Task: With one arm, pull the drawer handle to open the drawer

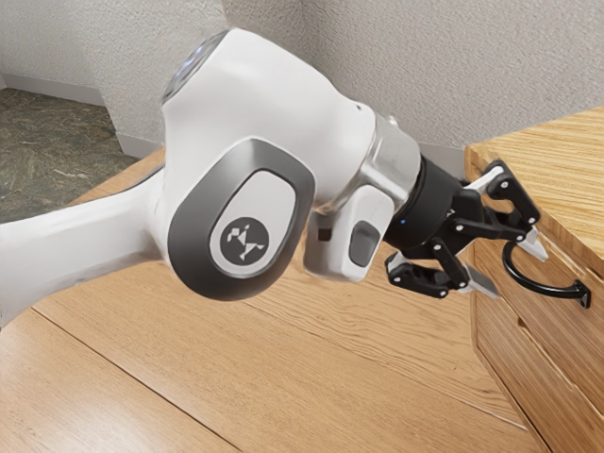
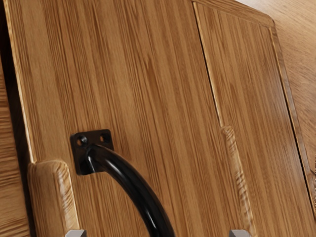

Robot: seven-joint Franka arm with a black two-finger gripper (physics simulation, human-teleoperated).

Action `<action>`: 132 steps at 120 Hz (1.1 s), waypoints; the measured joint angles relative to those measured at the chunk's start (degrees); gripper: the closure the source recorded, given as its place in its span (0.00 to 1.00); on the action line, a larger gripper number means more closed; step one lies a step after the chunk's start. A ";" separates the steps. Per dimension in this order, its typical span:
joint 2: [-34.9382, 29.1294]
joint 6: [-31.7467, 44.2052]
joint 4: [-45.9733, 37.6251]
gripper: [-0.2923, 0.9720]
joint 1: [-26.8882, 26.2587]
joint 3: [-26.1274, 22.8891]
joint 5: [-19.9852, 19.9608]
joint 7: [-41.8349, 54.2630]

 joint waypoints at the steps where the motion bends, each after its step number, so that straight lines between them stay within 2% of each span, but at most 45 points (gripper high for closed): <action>1: 0.05 0.00 0.00 0.50 0.00 0.00 0.00 0.10; 24: 0.99 0.06 -0.26 0.52 0.00 0.11 -0.14 2.12; 54: 0.46 -1.02 -0.78 0.61 -0.14 1.30 -0.75 3.80; 69: 0.78 -1.51 -1.32 0.59 -0.24 1.45 -1.11 4.51; 76: 0.48 -1.72 -1.57 0.62 -0.23 1.45 -1.10 4.68; 101: -4.45 -2.02 -5.56 0.71 0.03 2.45 -1.81 5.04; 132: -10.41 -1.95 -11.90 0.71 0.10 3.69 -3.41 5.21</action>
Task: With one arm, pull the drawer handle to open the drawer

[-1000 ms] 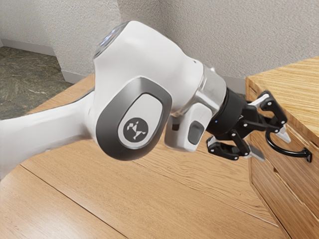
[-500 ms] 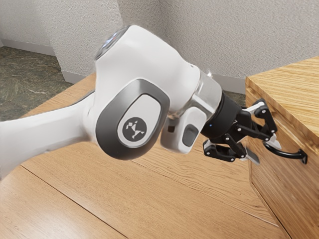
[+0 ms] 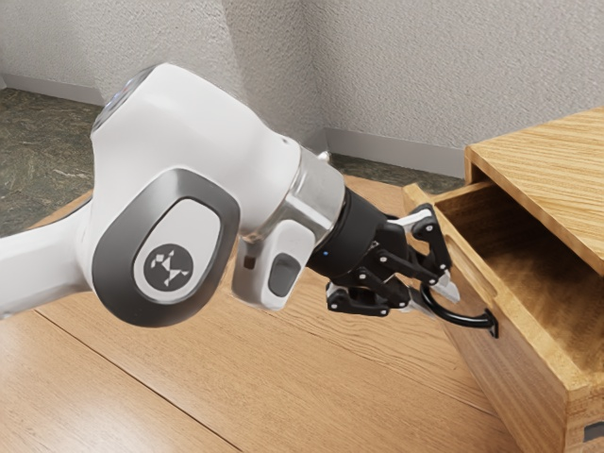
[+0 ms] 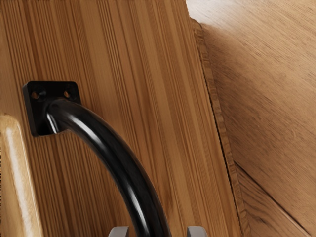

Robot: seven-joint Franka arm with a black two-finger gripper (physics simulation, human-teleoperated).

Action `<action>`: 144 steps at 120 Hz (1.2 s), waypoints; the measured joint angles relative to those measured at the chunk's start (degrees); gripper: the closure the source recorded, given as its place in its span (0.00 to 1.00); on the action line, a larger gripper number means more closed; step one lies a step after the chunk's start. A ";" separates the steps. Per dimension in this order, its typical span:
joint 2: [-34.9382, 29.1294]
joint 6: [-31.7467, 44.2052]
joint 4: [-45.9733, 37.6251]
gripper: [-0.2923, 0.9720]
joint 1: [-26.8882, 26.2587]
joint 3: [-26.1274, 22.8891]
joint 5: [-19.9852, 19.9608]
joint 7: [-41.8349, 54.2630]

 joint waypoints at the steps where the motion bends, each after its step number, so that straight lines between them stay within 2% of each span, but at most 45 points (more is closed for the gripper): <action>1: -0.19 0.00 -0.15 0.71 0.00 0.00 -0.06 0.00; 58: -8.43 -0.13 -7.12 0.71 -0.09 0.30 -2.51 0.27; 82: -11.51 -0.10 -10.65 0.73 -0.15 2.75 -3.69 0.44; 144: -19.89 -1.75 -17.11 0.72 -0.70 3.54 -4.32 0.46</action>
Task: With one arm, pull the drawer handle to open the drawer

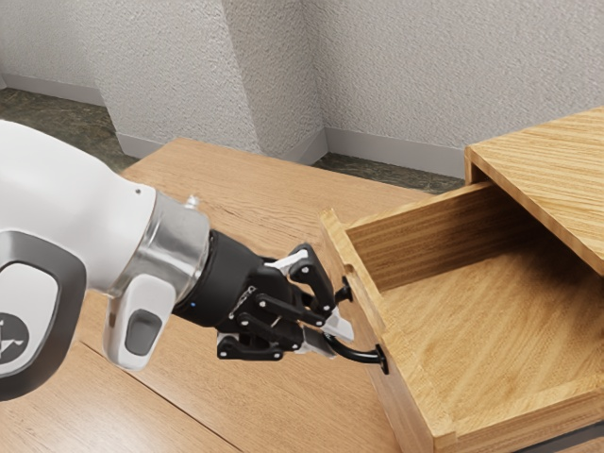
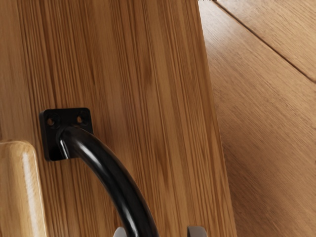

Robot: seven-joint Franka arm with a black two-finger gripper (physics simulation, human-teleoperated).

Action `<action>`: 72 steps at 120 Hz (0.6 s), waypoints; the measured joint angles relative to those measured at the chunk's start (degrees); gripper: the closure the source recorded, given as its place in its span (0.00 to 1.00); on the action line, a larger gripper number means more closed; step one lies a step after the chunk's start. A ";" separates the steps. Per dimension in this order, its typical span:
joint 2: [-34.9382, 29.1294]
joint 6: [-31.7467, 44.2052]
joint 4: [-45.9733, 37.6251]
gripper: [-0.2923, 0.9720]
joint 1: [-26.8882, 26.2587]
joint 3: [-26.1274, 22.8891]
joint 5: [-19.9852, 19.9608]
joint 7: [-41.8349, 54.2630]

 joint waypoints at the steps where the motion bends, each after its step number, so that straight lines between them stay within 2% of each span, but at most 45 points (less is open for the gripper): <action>1: -0.06 -0.04 -0.06 0.72 0.00 0.00 0.00 -0.01; 53: -4.41 -2.21 -2.95 0.73 -0.09 -0.11 0.04 -1.17; 72: -6.29 -3.08 -3.65 0.77 0.05 -0.03 0.01 -1.53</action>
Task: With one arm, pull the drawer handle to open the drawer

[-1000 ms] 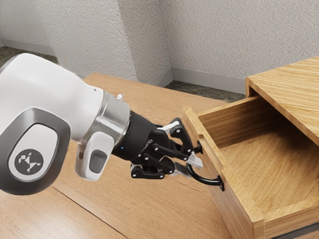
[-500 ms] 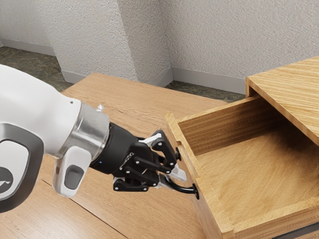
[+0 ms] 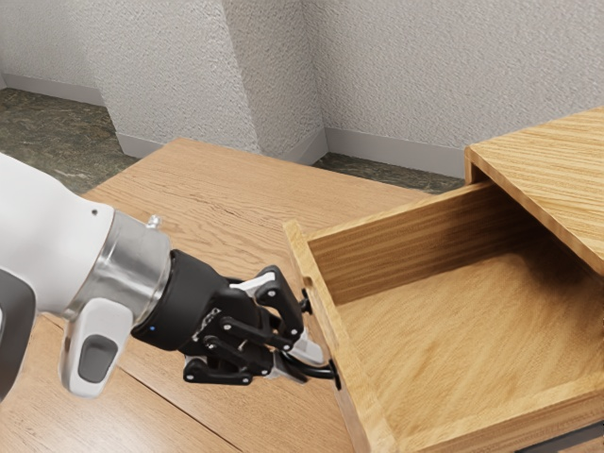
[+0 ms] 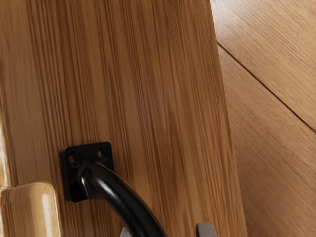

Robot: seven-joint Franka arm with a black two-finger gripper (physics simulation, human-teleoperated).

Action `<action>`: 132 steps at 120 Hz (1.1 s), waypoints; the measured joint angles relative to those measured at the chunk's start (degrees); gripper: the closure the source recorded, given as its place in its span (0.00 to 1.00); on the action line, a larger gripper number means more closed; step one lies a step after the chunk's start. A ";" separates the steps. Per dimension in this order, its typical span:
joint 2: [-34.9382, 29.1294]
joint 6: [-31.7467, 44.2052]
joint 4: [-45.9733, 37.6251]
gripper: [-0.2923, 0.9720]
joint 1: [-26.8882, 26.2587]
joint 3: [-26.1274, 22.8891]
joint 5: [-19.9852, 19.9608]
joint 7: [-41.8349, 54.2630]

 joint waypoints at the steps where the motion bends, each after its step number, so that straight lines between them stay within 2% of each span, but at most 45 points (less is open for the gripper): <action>1: -0.10 -0.05 -0.02 0.78 0.01 0.01 0.01 -0.02; 9: -0.81 -0.40 -0.27 0.84 0.19 0.06 -0.23 -0.14; 17: -1.72 -0.57 -0.75 0.85 0.35 0.11 -0.70 -0.10; 40: -2.67 -1.21 -1.35 0.80 0.06 0.04 -0.80 0.18; 68: -3.33 -2.08 -1.41 0.88 -0.07 0.98 -1.90 -0.19; 106: -3.33 -2.91 -1.47 0.76 0.21 1.40 -0.89 -0.40; 132: -3.02 -4.11 -1.62 0.67 0.34 3.64 0.27 -0.98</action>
